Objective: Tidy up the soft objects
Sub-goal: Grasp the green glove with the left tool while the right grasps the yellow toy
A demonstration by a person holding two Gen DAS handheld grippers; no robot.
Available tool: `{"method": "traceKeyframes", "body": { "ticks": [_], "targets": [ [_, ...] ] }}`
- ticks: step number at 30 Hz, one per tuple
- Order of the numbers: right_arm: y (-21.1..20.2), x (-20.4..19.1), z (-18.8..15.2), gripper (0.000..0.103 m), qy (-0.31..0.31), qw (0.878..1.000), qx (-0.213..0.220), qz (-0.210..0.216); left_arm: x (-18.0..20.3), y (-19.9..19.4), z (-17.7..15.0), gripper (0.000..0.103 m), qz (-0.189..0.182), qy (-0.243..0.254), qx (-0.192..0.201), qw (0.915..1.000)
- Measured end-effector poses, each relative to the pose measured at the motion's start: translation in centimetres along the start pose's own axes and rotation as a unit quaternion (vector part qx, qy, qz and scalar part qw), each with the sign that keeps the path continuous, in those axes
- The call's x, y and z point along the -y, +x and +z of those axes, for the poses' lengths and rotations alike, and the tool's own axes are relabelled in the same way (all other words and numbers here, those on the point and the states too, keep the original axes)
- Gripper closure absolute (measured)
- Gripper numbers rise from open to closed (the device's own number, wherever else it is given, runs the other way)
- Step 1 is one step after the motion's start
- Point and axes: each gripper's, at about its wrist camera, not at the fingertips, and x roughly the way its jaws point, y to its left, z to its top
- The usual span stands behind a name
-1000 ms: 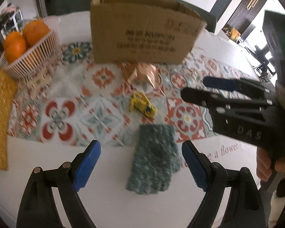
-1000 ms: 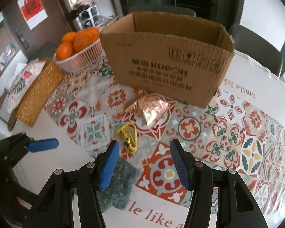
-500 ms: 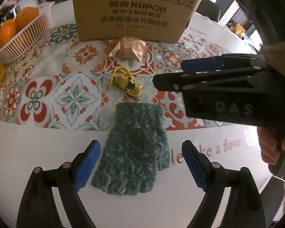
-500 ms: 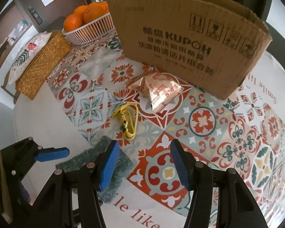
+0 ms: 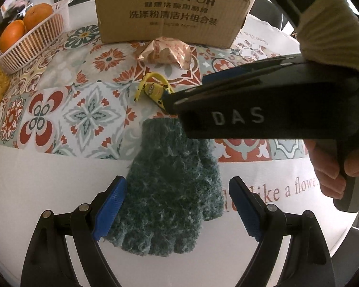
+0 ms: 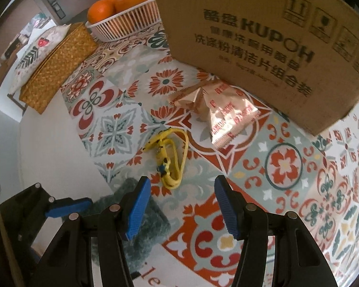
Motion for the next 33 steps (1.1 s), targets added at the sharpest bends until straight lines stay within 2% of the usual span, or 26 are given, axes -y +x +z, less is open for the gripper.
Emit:
{"method": "traceKeyframes", "body": {
  "ticks": [5, 11, 13, 17, 24, 33],
  "targets": [
    [1.3, -0.4, 0.6, 0.048, -0.003, 1.0, -0.002, 0.0, -0.2, 0.4, -0.2, 0.02, 0.009, 0.0, 0.006, 0.9999],
    [1.9, -0.7, 0.9, 0.066, -0.002, 1.0, 0.003, -0.006, -1.1, 0.3, -0.3, 0.035, 0.011, -0.004, 0.011, 0.9999],
    [1.9, -0.7, 0.9, 0.075, 0.004, 1.0, 0.007, 0.0, -1.5, 0.2, -0.3, 0.042, 0.007, -0.008, 0.014, 0.9998],
    [1.6, -0.6, 0.5, 0.077, 0.019, 1.0, 0.014, -0.002, -2.2, 0.1, -0.3, 0.052, 0.0, -0.015, 0.021, 0.9997],
    [-0.4, 0.3, -1.2, 0.077, 0.069, 0.997, 0.038, -0.024, -2.7, -0.4, -0.6, 0.084, -0.024, -0.024, 0.024, 0.9991],
    [-3.4, 1.2, -3.6, 0.077, 0.135, 0.988, 0.063, -0.048, -1.9, -3.0, -1.0, 0.088, -0.047, -0.01, 0.05, 0.9976]
  ]
}}
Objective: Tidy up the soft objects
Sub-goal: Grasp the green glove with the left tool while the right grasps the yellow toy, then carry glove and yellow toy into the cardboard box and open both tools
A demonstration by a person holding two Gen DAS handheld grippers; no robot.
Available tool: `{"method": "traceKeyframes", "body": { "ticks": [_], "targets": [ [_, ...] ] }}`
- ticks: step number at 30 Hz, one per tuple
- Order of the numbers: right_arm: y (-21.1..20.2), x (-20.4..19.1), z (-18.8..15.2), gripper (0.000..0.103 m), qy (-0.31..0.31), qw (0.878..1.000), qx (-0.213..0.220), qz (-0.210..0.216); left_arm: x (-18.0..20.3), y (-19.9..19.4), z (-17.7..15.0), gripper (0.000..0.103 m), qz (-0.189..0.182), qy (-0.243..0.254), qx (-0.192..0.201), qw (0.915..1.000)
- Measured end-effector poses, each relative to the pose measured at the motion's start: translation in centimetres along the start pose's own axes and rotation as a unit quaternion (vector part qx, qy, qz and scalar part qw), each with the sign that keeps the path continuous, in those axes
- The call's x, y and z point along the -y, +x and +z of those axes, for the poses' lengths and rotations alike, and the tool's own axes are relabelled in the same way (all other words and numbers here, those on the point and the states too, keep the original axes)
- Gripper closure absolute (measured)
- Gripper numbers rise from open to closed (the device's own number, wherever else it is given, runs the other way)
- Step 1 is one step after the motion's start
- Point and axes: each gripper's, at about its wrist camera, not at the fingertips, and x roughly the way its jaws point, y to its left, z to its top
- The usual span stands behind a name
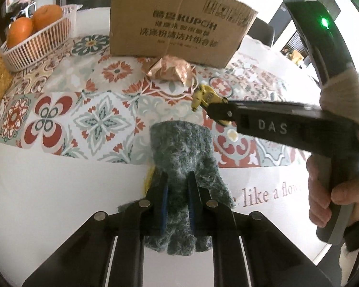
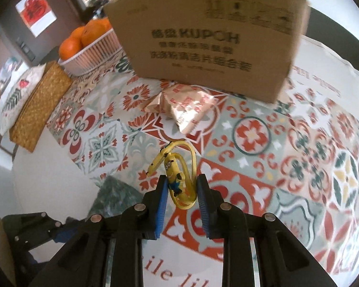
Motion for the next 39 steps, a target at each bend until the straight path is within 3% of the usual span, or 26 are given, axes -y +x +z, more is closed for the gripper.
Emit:
{"method": "traceKeyframes", "body": {
  "ticks": [16, 39],
  "targets": [
    [-6.3, -0.7, -1.3, 0.077, 0.078, 0.994, 0.065, -0.029, -0.9, -5.5, 3.3, 0.088, -0.015, 0.015, 0.076, 0.9969],
    [-13.5, -4.0, 3.4, 0.077, 0.105, 0.977, 0.176, -0.052, -1.9, -12.8, 11.4, 0.088, -0.043, 0.06, 0.184, 0.9802]
  ]
}}
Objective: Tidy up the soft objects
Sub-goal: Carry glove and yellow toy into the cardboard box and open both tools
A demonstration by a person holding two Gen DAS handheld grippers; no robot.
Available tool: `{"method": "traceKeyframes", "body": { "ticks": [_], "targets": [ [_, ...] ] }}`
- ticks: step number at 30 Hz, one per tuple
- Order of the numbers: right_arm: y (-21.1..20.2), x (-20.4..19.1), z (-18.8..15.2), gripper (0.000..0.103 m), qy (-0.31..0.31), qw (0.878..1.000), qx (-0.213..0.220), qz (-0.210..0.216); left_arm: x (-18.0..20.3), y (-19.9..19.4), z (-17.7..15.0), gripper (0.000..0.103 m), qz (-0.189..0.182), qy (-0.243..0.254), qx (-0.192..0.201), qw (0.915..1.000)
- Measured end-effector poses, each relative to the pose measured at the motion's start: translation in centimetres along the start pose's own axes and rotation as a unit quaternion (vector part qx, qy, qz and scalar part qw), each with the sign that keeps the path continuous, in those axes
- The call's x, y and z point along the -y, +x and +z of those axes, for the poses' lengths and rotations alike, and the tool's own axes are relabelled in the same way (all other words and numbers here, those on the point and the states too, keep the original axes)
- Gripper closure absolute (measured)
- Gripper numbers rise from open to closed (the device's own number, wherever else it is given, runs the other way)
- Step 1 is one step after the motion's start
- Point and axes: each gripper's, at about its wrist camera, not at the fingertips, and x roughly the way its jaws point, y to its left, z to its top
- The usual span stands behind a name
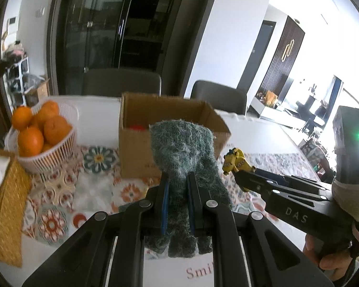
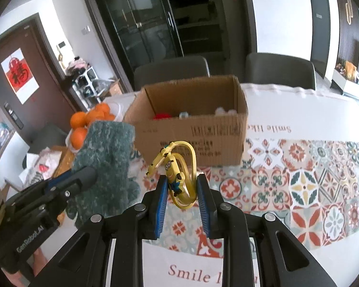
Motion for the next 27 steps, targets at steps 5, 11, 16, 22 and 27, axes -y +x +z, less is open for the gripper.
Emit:
{"method": "traceKeyframes", "body": {
  "ticks": [5, 11, 16, 22, 27],
  "targets": [
    [-0.4, -0.4, 2.1, 0.077, 0.006, 1.0, 0.019, 0.004, -0.3, 0.1, 2.3, 0.088, 0.0, 0.007, 0.017, 0.9998],
    [0.0, -0.5, 4.8, 0.077, 0.006, 0.999, 0.034, 0.004, -0.8, 0.8, 5.1, 0.088, 0.0, 0.011, 0.029, 0.9995],
    [0.6, -0.4, 6.8, 0.077, 0.009, 0.999, 0.039, 0.006, -1.2, 1.9, 7.2, 0.088, 0.001, 0.013, 0.032, 0.9994],
    [2.2, 0.3, 9.2, 0.077, 0.011, 0.999, 0.037, 0.005, -1.5, 3.8, 9.3, 0.088, 0.002, 0.017, 0.031, 0.9994],
    [3.8, 0.8, 10.6, 0.077, 0.013, 0.999, 0.033, 0.002, -2.0, 5.6, 10.5, 0.088, 0.003, 0.014, 0.022, 0.9996]
  ]
}}
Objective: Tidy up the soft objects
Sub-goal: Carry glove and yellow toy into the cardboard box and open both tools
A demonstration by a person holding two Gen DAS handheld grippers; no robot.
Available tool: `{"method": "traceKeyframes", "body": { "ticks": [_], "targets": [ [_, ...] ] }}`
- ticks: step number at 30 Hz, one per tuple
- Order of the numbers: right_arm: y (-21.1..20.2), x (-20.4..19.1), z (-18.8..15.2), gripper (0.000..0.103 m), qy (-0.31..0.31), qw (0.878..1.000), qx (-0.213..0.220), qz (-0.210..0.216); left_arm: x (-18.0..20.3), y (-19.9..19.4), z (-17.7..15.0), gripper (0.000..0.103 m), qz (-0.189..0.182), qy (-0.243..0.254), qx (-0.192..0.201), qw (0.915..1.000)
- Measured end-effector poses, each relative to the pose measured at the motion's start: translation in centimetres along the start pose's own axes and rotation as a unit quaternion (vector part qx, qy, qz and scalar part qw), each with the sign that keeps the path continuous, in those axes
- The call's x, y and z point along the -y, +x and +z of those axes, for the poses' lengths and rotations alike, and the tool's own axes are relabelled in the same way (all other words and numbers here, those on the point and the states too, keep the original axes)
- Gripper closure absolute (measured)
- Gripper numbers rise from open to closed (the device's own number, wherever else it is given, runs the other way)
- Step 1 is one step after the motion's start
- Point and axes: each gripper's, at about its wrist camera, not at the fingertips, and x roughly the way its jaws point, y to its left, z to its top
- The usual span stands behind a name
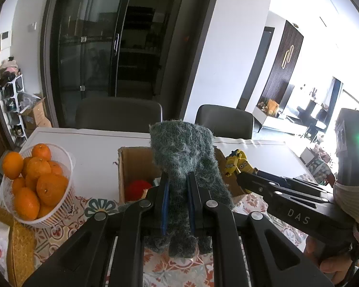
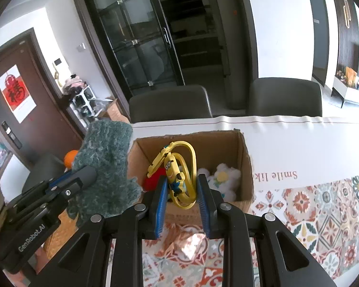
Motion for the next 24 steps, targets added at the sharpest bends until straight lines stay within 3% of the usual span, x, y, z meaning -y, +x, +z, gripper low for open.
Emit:
{"method": "traceKeyframes", "body": {
  "ticks": [16, 24],
  "targets": [
    [6.9, 1.7, 2.4, 0.077, -0.005, 0.999, -0.044, -0.01, -1.6, 7.2, 1.8, 0.088, 0.014, 0.004, -0.042, 0.999],
    [11.0, 2.6, 2.0, 0.077, 0.002, 0.996, -0.088, -0.009, -2.5, 11.1, 1.1, 0.088, 0.011, 0.003, -0.095, 0.9954]
  ]
}}
